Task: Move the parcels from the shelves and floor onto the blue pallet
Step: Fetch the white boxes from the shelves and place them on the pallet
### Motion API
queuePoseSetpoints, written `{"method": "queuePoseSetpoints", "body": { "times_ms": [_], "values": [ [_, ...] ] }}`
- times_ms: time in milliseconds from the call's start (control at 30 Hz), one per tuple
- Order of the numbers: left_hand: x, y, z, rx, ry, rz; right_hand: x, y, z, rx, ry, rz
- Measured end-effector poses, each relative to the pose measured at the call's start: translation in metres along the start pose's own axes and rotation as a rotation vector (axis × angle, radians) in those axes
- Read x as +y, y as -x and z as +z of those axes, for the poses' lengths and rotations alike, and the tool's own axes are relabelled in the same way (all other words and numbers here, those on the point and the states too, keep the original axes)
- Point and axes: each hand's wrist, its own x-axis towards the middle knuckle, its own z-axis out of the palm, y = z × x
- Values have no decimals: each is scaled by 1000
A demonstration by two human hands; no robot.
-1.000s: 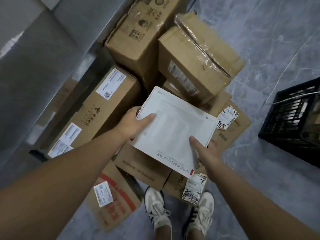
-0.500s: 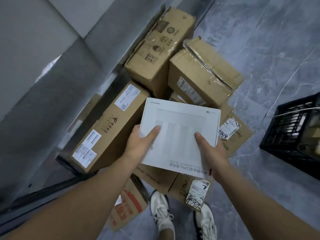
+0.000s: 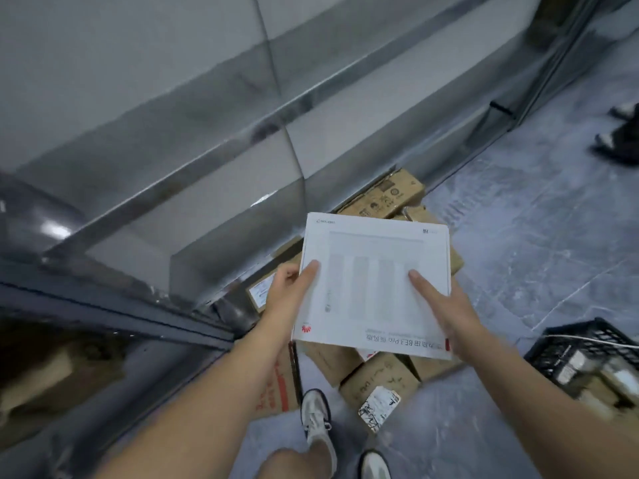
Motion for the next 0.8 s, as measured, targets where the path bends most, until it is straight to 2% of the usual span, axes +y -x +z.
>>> {"method": "queuePoseSetpoints", "body": {
  "times_ms": [200, 367, 600, 800],
  "values": [
    [43, 133, -28, 175, 230, 164, -94, 89, -11, -157, 137, -150],
    [49, 206, -79, 380, 307, 221, -135, 146, 28, -366, 239, -285],
    [47, 266, -172, 540, 380, 230, -154, 220, 106, -579, 338, -437],
    [-8, 321, -262, 696, 540, 230, -135, 291, 199, -741, 452, -487]
  ]
}}
